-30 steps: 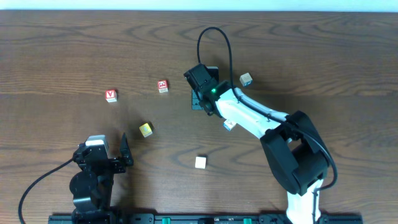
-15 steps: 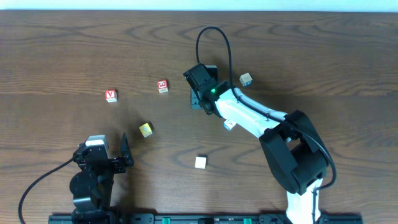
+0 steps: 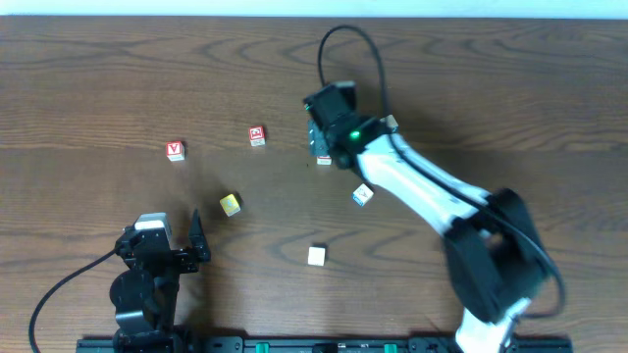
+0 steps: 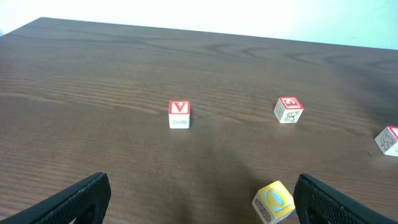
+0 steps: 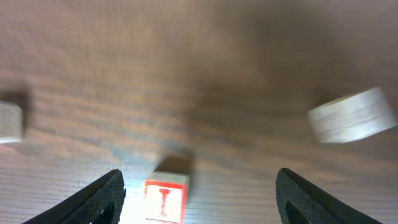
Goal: Spell out Ai2
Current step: 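Move the right gripper to the blue '2' block and grasp it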
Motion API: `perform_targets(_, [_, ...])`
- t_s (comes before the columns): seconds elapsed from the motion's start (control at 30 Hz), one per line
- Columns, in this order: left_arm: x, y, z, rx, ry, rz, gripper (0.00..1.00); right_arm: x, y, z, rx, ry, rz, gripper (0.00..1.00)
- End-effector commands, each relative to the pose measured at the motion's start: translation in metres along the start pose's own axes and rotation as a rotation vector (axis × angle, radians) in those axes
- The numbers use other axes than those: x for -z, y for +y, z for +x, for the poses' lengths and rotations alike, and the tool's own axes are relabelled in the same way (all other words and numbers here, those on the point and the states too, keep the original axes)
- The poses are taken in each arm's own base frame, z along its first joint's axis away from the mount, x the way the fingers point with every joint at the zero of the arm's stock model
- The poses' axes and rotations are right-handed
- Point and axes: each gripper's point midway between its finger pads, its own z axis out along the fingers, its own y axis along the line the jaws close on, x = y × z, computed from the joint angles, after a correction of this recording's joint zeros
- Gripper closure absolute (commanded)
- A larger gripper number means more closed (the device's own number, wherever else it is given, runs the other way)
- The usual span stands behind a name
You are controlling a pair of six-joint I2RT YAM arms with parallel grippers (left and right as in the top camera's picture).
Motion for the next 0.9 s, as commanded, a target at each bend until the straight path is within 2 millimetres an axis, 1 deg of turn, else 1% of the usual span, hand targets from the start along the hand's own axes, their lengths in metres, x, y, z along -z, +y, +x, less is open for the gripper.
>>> perform_targets(0.0, [-0.003,0.002,0.011,0.004,0.024,-0.004,0.05,0.035,-0.039,-0.036,0.017,-0.086,0.082,0.24])
perform_targets(0.03, [-0.003,0.002,0.011,0.004,0.024,-0.004,0.05,0.038,-0.055,-0.031,-0.003,-0.045,0.102,0.27])
perform_targets(0.07, [-0.003,0.002,0.011,0.004,0.024,-0.004,0.05,0.039,-0.068,-0.019,-0.071,0.018,0.107,0.33])
perform_targets(0.1, [-0.003,0.002,0.011,0.004,0.024,-0.004,0.05,0.042,-0.079,-0.003,-0.188,0.103,0.098,0.40])
perform_targets(0.17, [-0.003,0.002,0.011,0.004,0.024,-0.004,0.04,0.046,-0.097,0.016,-0.345,0.186,0.140,0.48])
perform_targets(0.23, [-0.003,0.002,0.011,0.004,0.024,-0.004,0.04,0.052,-0.115,0.030,-0.445,0.244,0.204,0.48])
perform_targets(0.3, [-0.003,0.002,0.011,0.004,0.024,-0.004,0.05,0.059,-0.125,0.042,-0.503,0.290,0.239,0.50])
perform_targets(0.33, [-0.003,0.002,0.011,0.004,0.024,-0.004,0.05,0.064,-0.128,0.047,-0.528,0.310,0.254,0.55])
perform_targets(0.4, [-0.003,0.002,0.011,0.004,0.024,-0.004,0.05,0.071,-0.131,0.055,-0.573,0.334,0.282,0.59])
perform_targets(0.5, [-0.003,0.002,0.011,0.004,0.024,-0.004,0.05,0.079,-0.134,0.065,-0.678,0.352,0.318,0.62])
perform_targets(0.57, [-0.003,0.002,0.011,0.004,0.024,-0.004,0.05,0.078,-0.134,0.069,-0.714,0.354,0.332,0.60])
perform_targets(0.6, [-0.003,0.002,0.011,0.004,0.024,-0.004,0.05,0.077,-0.135,0.073,-0.739,0.356,0.342,0.57])
perform_targets(0.67, [-0.003,0.002,0.011,0.004,0.024,-0.004,0.05,0.074,-0.136,0.081,-0.763,0.366,0.357,0.56])
perform_targets(0.73, [-0.003,0.002,0.011,0.004,0.024,-0.004,0.05,0.070,-0.137,0.090,-0.761,0.380,0.365,0.52])
perform_targets(0.77, [-0.003,0.002,0.011,0.004,0.024,-0.004,0.05,0.069,-0.138,0.094,-0.758,0.387,0.372,0.48])
perform_targets(0.87, [-0.003,0.002,0.011,0.004,0.024,-0.004,0.05,0.062,-0.138,0.111,-0.779,0.416,0.381,0.48])
